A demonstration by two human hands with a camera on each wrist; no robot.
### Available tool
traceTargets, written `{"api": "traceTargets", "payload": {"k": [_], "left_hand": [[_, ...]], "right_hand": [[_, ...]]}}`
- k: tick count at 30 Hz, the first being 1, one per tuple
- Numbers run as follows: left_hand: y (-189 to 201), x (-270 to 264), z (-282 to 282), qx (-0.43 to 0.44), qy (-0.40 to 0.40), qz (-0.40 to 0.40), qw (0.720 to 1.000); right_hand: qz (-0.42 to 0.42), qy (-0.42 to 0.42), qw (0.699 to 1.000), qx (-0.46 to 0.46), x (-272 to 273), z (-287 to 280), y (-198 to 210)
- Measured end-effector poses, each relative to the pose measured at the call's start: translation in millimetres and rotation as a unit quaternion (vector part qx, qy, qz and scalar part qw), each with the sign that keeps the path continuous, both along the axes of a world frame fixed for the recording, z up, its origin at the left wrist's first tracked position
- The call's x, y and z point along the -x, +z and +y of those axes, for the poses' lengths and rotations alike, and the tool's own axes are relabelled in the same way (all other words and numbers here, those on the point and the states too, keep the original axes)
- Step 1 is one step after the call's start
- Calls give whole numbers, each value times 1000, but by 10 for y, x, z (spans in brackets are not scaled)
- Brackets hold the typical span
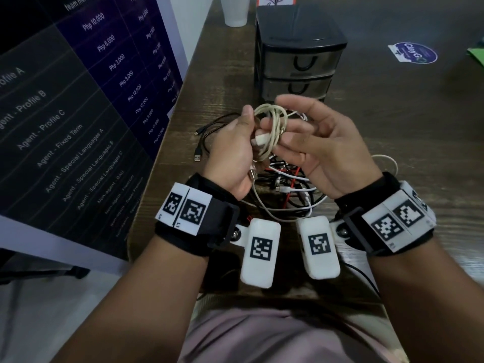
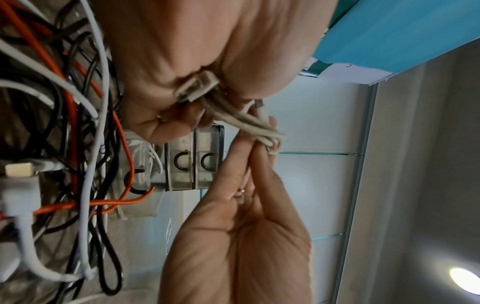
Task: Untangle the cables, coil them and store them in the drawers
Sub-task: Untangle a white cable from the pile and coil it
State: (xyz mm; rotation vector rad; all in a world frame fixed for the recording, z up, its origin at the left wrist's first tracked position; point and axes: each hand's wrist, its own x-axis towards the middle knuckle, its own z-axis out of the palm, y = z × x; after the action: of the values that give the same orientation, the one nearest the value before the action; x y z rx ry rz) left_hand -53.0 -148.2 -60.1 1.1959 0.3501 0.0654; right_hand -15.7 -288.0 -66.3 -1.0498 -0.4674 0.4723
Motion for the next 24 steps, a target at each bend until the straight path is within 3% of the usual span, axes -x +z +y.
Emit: {"api": "traceTargets", "payload": {"k": [9,15,24], "left_hand": [[27,21,5,20,11,20,1000],[1,12,-10,29,23,47,998],[10,11,56,28,19,30,999]], "right_hand": [[-103,-18,993,62,21,41,2],[-185,-26,972,142,48,62,35],[-200,-149,952,176,-6,67,44]]}}
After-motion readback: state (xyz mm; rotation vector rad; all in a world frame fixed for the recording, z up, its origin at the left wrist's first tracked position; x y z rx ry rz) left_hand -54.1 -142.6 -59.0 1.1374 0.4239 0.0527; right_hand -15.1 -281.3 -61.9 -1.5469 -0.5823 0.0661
